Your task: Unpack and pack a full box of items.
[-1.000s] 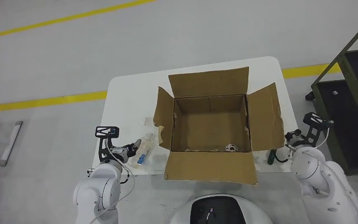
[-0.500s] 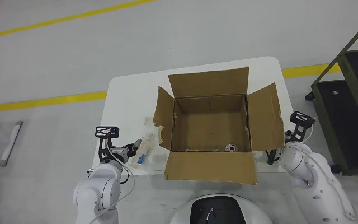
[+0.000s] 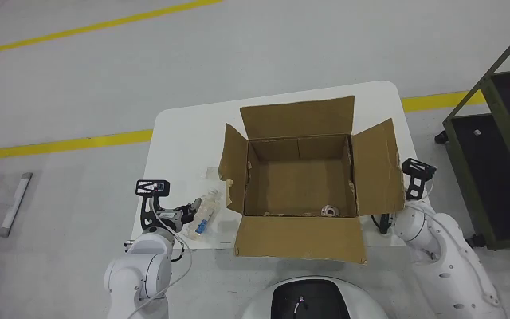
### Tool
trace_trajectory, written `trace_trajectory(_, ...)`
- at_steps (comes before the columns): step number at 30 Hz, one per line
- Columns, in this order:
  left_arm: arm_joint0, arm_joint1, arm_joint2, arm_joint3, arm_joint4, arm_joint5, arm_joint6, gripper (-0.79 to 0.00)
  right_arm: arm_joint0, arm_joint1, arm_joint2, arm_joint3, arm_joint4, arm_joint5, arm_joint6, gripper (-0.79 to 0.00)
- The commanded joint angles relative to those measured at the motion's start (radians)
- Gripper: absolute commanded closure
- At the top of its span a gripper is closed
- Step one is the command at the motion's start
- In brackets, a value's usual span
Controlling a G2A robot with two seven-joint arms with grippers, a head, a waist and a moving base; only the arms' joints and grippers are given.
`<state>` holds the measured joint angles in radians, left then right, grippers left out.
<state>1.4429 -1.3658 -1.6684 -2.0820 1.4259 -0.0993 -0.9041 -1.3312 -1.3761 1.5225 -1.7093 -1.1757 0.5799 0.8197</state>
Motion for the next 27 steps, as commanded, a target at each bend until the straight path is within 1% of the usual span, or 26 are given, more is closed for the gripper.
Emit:
trace_trajectory(1, 0.0, 0.0, 0.0, 0.0, 0.0, 0.0, 0.0, -0.785, -0.003, 0.0, 0.003, -0.019, 0.012, -0.008, -0.012, 0.0)
trace_trajectory(7, 0.0, 0.0, 0.0, 0.0, 0.0, 0.0, 0.0, -0.785, -0.059, 0.0, 0.048, -0.167, 0.096, -0.036, -0.053, 0.0)
trace_trajectory(10, 0.0, 0.0, 0.0, 0.0, 0.0, 0.0, 0.0, -0.785, -0.083, 0.002, 0.082, -0.23, 0.131, -0.08, -0.08, 0.0)
trace_trajectory(13, 0.0, 0.0, 0.0, 0.0, 0.0, 0.0, 0.0, -0.785, -0.114, 0.005, 0.15, -0.311, 0.21, -0.123, -0.103, 0.0)
trace_trajectory(15, 0.0, 0.0, 0.0, 0.0, 0.0, 0.0, 0.0, -0.785, -0.141, 0.006, 0.213, -0.362, 0.246, -0.115, -0.146, 0.0)
trace_trajectory(17, 0.0, 0.0, 0.0, 0.0, 0.0, 0.0, 0.0, -0.785, -0.161, 0.003, 0.265, -0.414, 0.299, -0.083, -0.197, 0.0)
trace_trajectory(19, 0.0, 0.0, 0.0, 0.0, 0.0, 0.0, 0.0, -0.785, -0.171, -0.002, 0.305, -0.465, 0.365, -0.058, -0.255, 0.0)
trace_trajectory(22, 0.0, 0.0, 0.0, 0.0, 0.0, 0.0, 0.0, -0.785, -0.179, -0.008, 0.335, -0.563, 0.472, -0.061, -0.314, 0.0)
trace_trajectory(24, 0.0, 0.0, 0.0, 0.0, 0.0, 0.0, 0.0, -0.785, -0.188, -0.009, 0.336, -0.62, 0.514, -0.088, -0.318, 0.0)
trace_trajectory(26, 0.0, 0.0, 0.0, 0.0, 0.0, 0.0, 0.0, -0.785, -0.184, -0.004, 0.314, -0.641, 0.52, -0.147, -0.277, 0.0)
trace_trajectory(27, 0.0, 0.0, 0.0, 0.0, 0.0, 0.0, 0.0, -0.785, -0.174, 0.001, 0.287, -0.641, 0.506, -0.194, -0.23, 0.0)
